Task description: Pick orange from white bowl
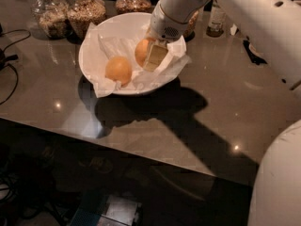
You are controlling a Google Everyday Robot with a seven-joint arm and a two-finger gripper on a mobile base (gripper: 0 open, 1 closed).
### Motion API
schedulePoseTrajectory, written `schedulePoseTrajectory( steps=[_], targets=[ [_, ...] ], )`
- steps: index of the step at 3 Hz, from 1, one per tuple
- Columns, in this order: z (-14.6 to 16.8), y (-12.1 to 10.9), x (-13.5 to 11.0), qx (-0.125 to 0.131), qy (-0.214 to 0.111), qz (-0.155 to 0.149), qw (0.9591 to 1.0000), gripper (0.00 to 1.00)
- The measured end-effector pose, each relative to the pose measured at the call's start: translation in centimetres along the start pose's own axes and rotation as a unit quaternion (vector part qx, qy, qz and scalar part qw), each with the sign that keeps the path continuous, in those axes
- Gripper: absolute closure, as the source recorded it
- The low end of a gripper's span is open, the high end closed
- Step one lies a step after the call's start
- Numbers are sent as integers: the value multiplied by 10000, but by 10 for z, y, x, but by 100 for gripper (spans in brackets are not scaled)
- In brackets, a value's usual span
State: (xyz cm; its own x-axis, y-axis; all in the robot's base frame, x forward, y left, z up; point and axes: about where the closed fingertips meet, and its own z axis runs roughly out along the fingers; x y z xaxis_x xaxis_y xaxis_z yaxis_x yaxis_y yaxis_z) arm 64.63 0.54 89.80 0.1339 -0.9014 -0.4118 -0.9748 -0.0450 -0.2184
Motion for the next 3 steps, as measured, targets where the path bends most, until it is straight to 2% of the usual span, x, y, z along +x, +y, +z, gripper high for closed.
schedulePoseTrajectory(
  steps=[1,2,3],
  targets=[
    [-8,6,-9,-6,-238,-87,9997,15],
    [-10,14,-21,-16,-418,-220,9989,19],
    [-17,18,-29,73,-575,-341,9977,42]
  ],
)
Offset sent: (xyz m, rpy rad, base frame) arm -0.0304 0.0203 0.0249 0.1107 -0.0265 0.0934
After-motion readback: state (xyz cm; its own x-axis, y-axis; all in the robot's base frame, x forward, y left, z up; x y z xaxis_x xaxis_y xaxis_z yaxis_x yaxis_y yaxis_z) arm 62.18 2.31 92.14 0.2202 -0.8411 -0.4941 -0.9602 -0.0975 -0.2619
